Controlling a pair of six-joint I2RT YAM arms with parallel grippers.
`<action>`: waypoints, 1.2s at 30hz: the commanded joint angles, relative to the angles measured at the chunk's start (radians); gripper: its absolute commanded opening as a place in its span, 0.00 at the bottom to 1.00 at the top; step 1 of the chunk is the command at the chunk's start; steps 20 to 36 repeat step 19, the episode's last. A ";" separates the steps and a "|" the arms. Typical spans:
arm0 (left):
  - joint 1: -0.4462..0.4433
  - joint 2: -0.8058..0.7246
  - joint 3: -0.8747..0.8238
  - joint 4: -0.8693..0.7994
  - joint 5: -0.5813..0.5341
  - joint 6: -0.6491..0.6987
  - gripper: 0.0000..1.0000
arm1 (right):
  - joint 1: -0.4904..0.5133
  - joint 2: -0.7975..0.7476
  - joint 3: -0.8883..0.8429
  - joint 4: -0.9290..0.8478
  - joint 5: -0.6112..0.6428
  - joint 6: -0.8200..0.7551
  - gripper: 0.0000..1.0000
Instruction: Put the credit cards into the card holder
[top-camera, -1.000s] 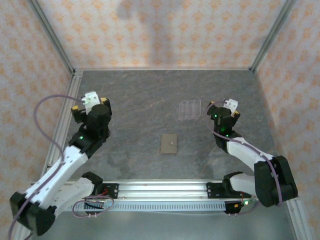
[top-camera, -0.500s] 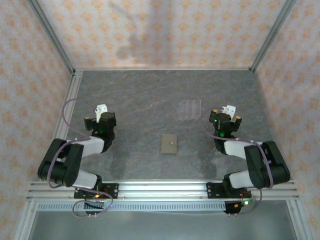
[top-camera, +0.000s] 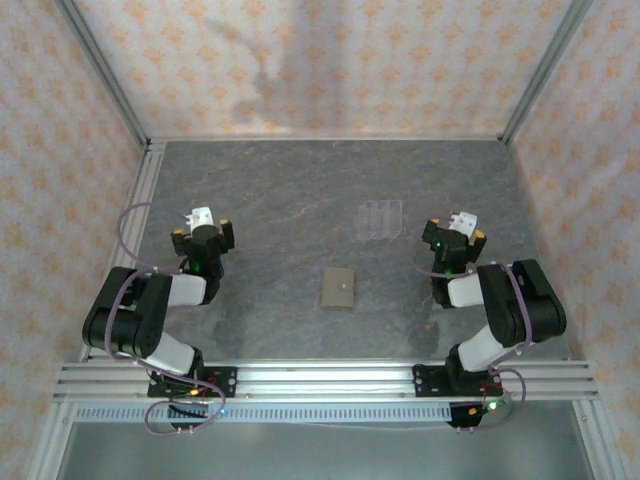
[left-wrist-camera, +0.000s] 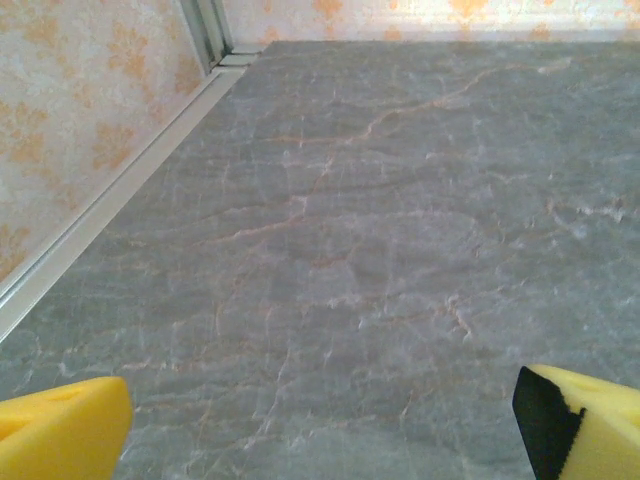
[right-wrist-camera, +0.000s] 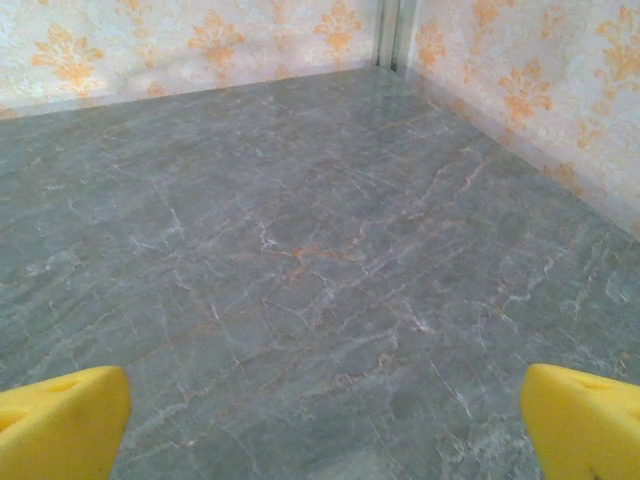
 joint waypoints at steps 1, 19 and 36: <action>0.011 -0.018 0.027 -0.038 0.019 -0.014 0.99 | -0.006 -0.005 0.029 -0.029 -0.008 0.015 1.00; 0.021 -0.014 0.025 -0.026 0.045 -0.012 1.00 | -0.006 0.002 0.026 -0.014 -0.020 0.009 1.00; 0.021 -0.014 0.025 -0.026 0.045 -0.012 1.00 | -0.006 0.002 0.026 -0.014 -0.020 0.009 1.00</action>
